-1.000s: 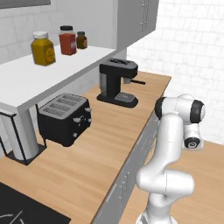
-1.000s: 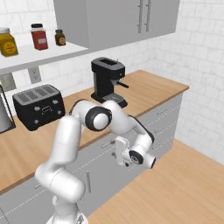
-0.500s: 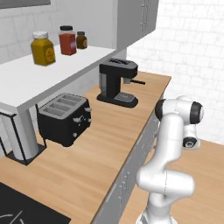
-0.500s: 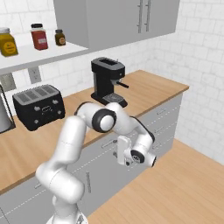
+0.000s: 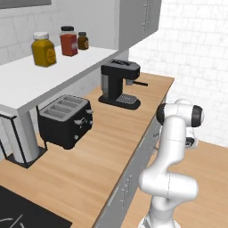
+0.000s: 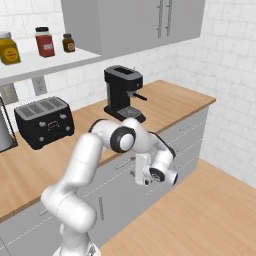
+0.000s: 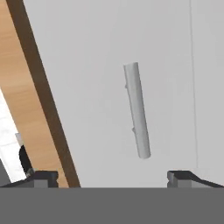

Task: Take a straw from the drawer in front and place it inside the glass cup on the dining counter.

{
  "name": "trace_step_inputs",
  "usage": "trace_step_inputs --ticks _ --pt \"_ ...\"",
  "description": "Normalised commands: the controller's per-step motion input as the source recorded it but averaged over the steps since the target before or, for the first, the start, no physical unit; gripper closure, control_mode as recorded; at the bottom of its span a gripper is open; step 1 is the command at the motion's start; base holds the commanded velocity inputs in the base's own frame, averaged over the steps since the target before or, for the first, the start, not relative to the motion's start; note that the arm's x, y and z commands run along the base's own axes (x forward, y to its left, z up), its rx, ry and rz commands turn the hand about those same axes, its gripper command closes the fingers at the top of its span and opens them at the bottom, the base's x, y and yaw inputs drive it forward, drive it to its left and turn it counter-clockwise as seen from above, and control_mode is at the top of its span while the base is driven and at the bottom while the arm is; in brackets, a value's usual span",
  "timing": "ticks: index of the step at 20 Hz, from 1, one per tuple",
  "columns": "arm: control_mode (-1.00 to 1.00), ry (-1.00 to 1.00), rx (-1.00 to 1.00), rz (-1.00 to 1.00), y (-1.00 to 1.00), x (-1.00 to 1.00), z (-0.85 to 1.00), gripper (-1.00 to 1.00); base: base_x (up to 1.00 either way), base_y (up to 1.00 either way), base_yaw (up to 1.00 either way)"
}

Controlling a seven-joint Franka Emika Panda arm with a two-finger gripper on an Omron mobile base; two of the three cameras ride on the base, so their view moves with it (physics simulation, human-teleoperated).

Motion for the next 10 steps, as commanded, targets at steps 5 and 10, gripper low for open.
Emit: trace_step_inputs --ticks 5,10 --pt "-1.00 0.07 0.00 0.00 0.02 0.38 -0.30 -1.00 0.00 0.00 0.00" --pt "-1.00 0.07 0.00 0.00 0.00 0.34 -0.32 -1.00 0.00 0.00 0.00"
